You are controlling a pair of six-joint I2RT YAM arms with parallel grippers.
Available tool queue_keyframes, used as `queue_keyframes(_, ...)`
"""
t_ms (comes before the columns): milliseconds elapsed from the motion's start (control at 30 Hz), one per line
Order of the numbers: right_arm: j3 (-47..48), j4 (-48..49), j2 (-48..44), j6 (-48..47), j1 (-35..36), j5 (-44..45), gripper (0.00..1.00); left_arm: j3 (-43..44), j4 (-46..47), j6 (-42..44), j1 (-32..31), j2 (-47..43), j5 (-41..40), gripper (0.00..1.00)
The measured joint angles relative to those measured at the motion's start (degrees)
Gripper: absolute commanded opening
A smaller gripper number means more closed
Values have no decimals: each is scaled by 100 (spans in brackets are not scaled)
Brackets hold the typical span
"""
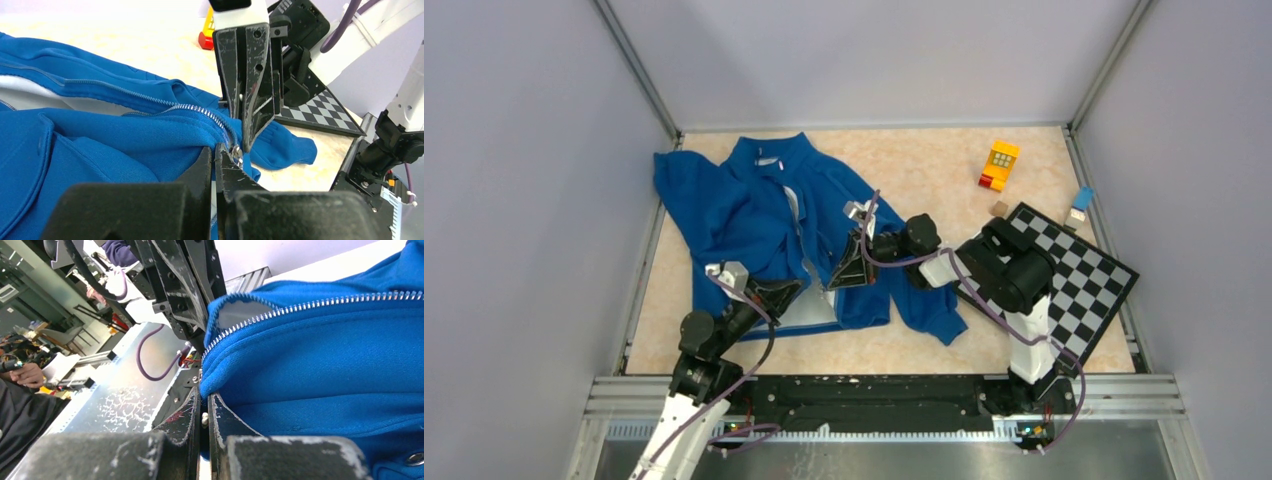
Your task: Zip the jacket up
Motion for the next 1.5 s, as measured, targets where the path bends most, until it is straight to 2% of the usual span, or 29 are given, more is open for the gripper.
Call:
queue_keyframes(200, 2, 35, -190, -31, 0, 44, 0, -138, -4, -81, 0, -59, 83, 0)
queue_keyframes(1500, 15, 35, -31, 0, 57, 149, 0, -164, 216, -81, 0, 234, 221, 0)
